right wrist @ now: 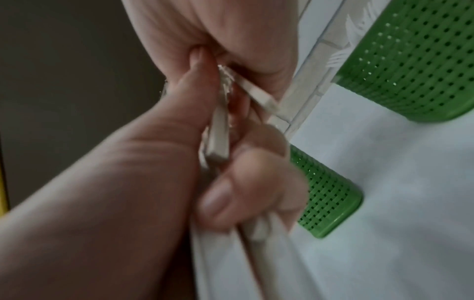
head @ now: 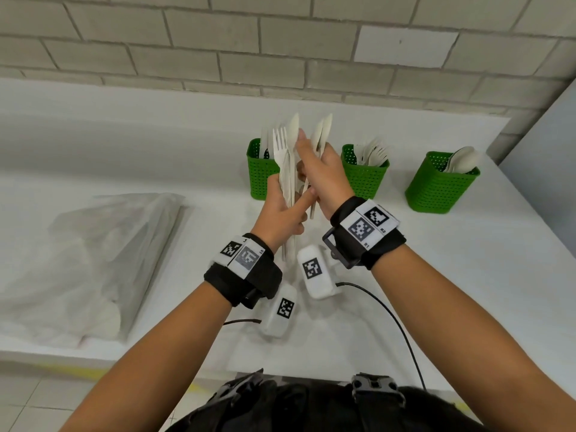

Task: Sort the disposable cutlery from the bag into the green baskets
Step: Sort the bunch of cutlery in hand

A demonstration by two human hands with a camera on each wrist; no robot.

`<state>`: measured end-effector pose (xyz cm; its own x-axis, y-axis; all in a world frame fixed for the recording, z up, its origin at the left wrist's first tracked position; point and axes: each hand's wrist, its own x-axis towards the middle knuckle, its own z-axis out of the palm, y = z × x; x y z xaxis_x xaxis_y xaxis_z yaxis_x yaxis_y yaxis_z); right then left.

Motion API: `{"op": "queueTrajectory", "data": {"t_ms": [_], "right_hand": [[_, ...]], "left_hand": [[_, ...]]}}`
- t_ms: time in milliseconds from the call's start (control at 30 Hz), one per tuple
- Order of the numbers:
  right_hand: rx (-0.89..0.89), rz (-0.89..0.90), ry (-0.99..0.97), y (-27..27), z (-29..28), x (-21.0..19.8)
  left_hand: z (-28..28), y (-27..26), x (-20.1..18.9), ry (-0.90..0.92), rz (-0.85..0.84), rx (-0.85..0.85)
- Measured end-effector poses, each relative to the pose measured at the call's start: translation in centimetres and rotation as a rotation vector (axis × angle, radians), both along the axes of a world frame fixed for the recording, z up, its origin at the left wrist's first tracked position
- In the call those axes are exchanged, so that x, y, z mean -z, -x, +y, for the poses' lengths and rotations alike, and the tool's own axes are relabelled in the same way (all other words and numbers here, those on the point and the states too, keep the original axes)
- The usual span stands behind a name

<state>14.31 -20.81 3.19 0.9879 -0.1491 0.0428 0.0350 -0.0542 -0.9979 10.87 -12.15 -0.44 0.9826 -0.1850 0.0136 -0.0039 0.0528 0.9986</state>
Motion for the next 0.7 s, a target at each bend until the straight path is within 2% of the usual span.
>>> {"op": "queueTrajectory", "data": {"t_ms": [167,333,433,500,633,700], "right_hand": [[-0.060,0.062,-0.104,0.5,0.5,-0.1],[0.008,0.016,0.044,0.3,1.8,-0.2],[0.087,-0.041,0.034,-0.1,1.9,-0.6],[0.150,-0.054,-0.048,-0.2,1.4,-1.4],[0.268,-0.064,-0.411,-0.9,-1.6,-2.8],[0.313,-0.076,-0.451,-1.0,-3.6,-2.5]], "left_hand": [[1.2,-0.3,-0.3,-0.065,-0.037,0.043],[1.9,-0.8,-0.4,-0.158,-0.066,0.069],[2.2,-1.0,-0.6,-0.173,-0.083,0.109],[2.4,-1.4,-0.7,-0.140,-0.041,0.148],[2.5,-1.8,-0.2,-0.017,0.043,0.168],[2.0,-2.0,-0.1,0.055,0.077,0.146]]}}
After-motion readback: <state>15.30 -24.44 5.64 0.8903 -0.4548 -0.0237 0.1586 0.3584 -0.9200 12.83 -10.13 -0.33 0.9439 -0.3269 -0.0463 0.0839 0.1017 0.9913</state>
